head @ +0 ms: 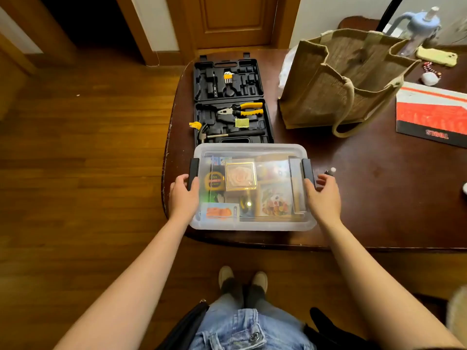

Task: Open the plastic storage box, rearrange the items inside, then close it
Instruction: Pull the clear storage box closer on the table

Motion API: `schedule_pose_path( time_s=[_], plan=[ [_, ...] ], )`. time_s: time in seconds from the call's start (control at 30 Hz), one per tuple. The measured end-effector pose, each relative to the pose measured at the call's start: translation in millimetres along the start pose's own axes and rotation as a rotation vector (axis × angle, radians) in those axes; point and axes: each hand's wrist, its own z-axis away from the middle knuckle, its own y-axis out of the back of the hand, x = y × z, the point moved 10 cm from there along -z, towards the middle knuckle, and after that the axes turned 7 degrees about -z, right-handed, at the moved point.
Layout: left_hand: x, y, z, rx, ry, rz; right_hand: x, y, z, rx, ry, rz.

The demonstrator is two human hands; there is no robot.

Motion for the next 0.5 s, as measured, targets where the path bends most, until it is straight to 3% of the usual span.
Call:
schedule_pose_path(
  time_s=[0.13,0.33,0.5],
  plan=[
    [4,-1,-2,0.003,-0.016,-0.224,-6,-8,-8,-0.035,0.036,0.212],
    [5,-2,-8,-0.033,-0.067,-0.337,-13,-16,-17,-0.064,0.147,0.580],
    [5,-3,-8,-0.045,-0.068,-0.355,-14,-20,-17,-0.060,0.148,0.635]
  ],
)
